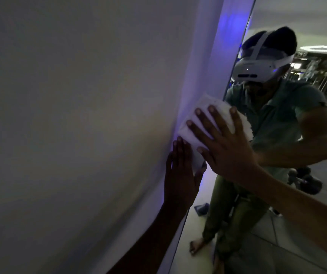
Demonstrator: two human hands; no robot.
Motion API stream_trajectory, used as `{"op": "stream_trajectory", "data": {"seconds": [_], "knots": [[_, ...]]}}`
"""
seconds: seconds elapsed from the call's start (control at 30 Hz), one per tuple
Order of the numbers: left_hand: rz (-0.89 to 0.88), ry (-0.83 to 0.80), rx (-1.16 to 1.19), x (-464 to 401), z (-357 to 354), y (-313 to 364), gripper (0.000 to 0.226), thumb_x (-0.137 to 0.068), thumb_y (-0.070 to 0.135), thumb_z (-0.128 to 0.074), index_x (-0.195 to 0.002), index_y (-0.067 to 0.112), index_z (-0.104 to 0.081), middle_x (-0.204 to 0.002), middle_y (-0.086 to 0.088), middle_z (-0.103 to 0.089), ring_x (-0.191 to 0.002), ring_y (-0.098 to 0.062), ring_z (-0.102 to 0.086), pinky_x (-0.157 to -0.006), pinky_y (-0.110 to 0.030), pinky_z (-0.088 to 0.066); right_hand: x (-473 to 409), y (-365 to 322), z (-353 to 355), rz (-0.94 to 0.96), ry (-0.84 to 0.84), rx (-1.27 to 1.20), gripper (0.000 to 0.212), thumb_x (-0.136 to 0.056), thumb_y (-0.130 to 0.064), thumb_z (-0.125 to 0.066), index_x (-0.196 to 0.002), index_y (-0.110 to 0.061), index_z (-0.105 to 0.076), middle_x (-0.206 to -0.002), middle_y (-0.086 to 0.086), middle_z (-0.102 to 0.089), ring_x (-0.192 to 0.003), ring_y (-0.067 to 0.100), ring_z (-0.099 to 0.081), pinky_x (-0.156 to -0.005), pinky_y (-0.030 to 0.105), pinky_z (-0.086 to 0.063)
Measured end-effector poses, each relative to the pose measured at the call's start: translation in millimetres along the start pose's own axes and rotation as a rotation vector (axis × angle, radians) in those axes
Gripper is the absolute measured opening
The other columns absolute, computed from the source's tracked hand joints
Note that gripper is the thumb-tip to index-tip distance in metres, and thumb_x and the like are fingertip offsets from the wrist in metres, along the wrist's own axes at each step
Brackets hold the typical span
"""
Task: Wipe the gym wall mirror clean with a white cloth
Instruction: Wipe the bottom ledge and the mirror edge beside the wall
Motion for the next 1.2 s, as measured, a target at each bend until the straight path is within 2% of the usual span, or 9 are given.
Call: {"op": "stream_trajectory", "data": {"seconds": [0.07,0.2,0.37,0.5,0.63,0.87,0.93,1.0,1.2], "knots": [[0.019,-0.028,-0.002,17,-9,-6,0.079,-0.107,0.051,-0.042,-0.166,0.007,-0.015,-0.172,-0.019,-0.020,-0.160,-0.033,-0.022,-0.124,-0.045,-0.027,6,-6,-4,-0.006,-0.017,0.001,0.072,-0.108,-0.043,-0.044,-0.170,-0.023,-0.014,-0.177,0.011,-0.007,-0.163,0.036,-0.003,-0.127,0.068,0.001],[0.036,-0.059,-0.003,56,-30,-16,0.077,-0.110,0.053,-0.039,-0.167,0.010,-0.011,-0.175,-0.015,-0.014,-0.162,-0.029,-0.013,-0.127,-0.043,-0.022,14,-13,-6,-0.225,0.001,-0.025,0.072,-0.108,-0.043,-0.040,-0.170,-0.023,-0.009,-0.177,0.012,0.000,-0.163,0.037,0.004,-0.127,0.066,0.006],[0.045,-0.051,0.152,94,-54,-31,0.088,-0.108,0.048,-0.050,-0.167,0.021,0.010,-0.175,-0.016,-0.012,-0.163,-0.031,-0.012,-0.129,-0.043,-0.023,44,-62,-38,0.010,-0.105,-0.001,0.071,-0.109,-0.044,-0.036,-0.170,-0.023,-0.008,-0.177,0.012,-0.001,-0.163,0.039,0.003,-0.125,0.069,0.008],[0.051,-0.049,0.273,120,-71,-43,0.091,-0.106,0.040,-0.059,-0.167,0.015,0.003,-0.174,-0.018,-0.012,-0.163,-0.033,-0.011,-0.129,-0.047,-0.025,66,-75,-49,-0.103,-0.078,-0.029,0.073,-0.108,-0.045,-0.039,-0.170,-0.022,-0.008,-0.177,0.013,-0.002,-0.163,0.039,0.003,-0.125,0.069,0.008],[0.080,-0.045,0.276,170,-96,-60,0.086,-0.106,0.041,-0.058,-0.165,0.002,-0.008,-0.173,-0.020,-0.014,-0.162,-0.034,-0.014,-0.127,-0.049,-0.028,94,-116,-72,-0.071,-0.089,-0.034,0.071,-0.109,-0.044,-0.036,-0.170,-0.019,-0.009,-0.177,0.015,-0.006,-0.162,0.041,-0.003,-0.125,0.069,0.007],[0.054,-0.060,0.290,249,-132,-88,0.094,-0.105,0.040,-0.059,-0.168,0.022,0.008,-0.177,-0.007,-0.002,-0.163,-0.031,-0.010,-0.129,-0.048,-0.023,156,-173,-109,-0.002,-0.113,-0.026,0.071,-0.108,-0.043,-0.038,-0.170,-0.019,-0.011,-0.177,0.013,-0.006,-0.163,0.039,-0.003,-0.126,0.068,0.007],[0.079,-0.041,0.285,261,-142,-91,0.095,-0.104,0.040,-0.059,-0.168,0.024,0.009,-0.177,-0.004,0.001,-0.163,-0.030,-0.009,-0.129,-0.048,-0.023,159,-175,-113,-0.067,-0.072,-0.036,0.073,-0.107,-0.044,-0.041,-0.170,-0.020,-0.013,-0.177,0.012,-0.007,-0.163,0.037,-0.003,-0.126,0.067,0.006],[0.092,-0.021,0.286,276,-153,-95,0.091,-0.105,0.043,-0.053,-0.168,0.024,0.009,-0.177,-0.009,-0.002,-0.163,-0.031,-0.008,-0.129,-0.047,-0.020,164,-189,-119,-0.136,-0.038,-0.056,0.076,-0.105,-0.044,-0.045,-0.170,-0.020,-0.014,-0.177,0.012,-0.006,-0.163,0.037,0.001,-0.126,0.068,0.007],[0.072,-0.010,0.313,337,-187,-123,0.091,-0.104,0.045,-0.054,-0.169,0.021,0.004,-0.175,-0.018,-0.007,-0.163,-0.033,-0.010,-0.130,-0.047,-0.018,204,-235,-150,-0.053,-0.054,-0.027,0.077,-0.105,-0.044,-0.044,-0.170,-0.020,-0.012,-0.177,0.011,-0.003,-0.162,0.035,0.007,-0.126,0.068,0.006]]}}
Point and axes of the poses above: each hand's wrist, its own x-axis away from the middle knuckle, its own z-axis out of the back of the hand, y = z × x, the point moved 6 cm from there along -x, towards the middle knuckle
